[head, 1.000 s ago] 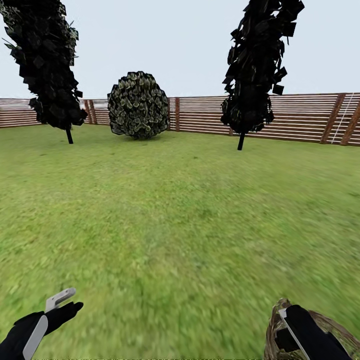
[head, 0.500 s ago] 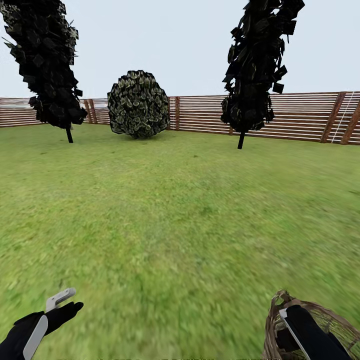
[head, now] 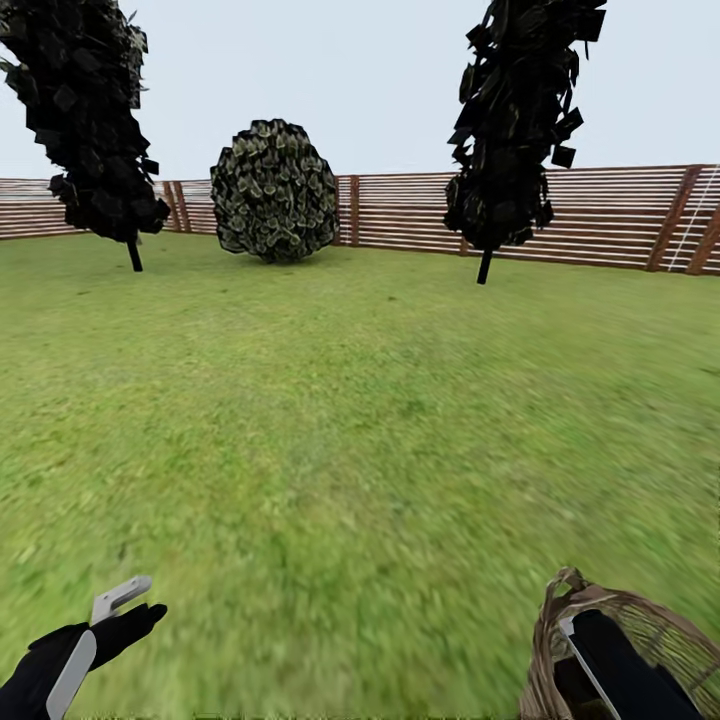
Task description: Take the three Easter eggs out of the wicker basket on the lawn in the garden, then place them on the lawn next to a single tree (choose any tree) so that all three eggs are next to the same tree and none are left in the basket.
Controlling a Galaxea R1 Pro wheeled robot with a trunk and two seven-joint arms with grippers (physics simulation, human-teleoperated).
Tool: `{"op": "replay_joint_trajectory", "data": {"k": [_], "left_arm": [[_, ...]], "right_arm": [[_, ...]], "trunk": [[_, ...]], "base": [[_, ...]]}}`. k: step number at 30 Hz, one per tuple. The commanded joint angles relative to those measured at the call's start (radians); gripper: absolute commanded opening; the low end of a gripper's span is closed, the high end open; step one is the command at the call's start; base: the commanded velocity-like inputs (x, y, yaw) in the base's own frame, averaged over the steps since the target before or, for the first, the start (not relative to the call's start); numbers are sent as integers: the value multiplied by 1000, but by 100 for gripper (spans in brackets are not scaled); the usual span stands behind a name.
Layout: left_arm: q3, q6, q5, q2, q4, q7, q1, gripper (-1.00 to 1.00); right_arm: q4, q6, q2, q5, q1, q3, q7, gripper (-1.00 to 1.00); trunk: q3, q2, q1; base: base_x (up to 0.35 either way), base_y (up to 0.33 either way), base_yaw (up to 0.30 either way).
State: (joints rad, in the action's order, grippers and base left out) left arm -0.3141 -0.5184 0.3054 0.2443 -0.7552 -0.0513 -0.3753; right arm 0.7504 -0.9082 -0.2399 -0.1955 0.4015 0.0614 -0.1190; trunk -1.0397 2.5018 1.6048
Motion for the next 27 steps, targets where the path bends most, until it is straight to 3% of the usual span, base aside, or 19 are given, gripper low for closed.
{"op": "replay_joint_trajectory", "data": {"k": [1, 27], "left_arm": [[-3, -6, 1, 0, -1, -4, -1, 100], [-2, -6, 1, -2, -1, -3, -1, 100]], "right_arm": [[1, -5, -1, -9, 0, 4, -10, 100], [1, -5, -1, -8, 0, 3, -10, 100]], "trunk": [[-5, 1, 0], [-105, 7, 12]], "base": [[0, 0, 0], [0, 0, 0]]}}
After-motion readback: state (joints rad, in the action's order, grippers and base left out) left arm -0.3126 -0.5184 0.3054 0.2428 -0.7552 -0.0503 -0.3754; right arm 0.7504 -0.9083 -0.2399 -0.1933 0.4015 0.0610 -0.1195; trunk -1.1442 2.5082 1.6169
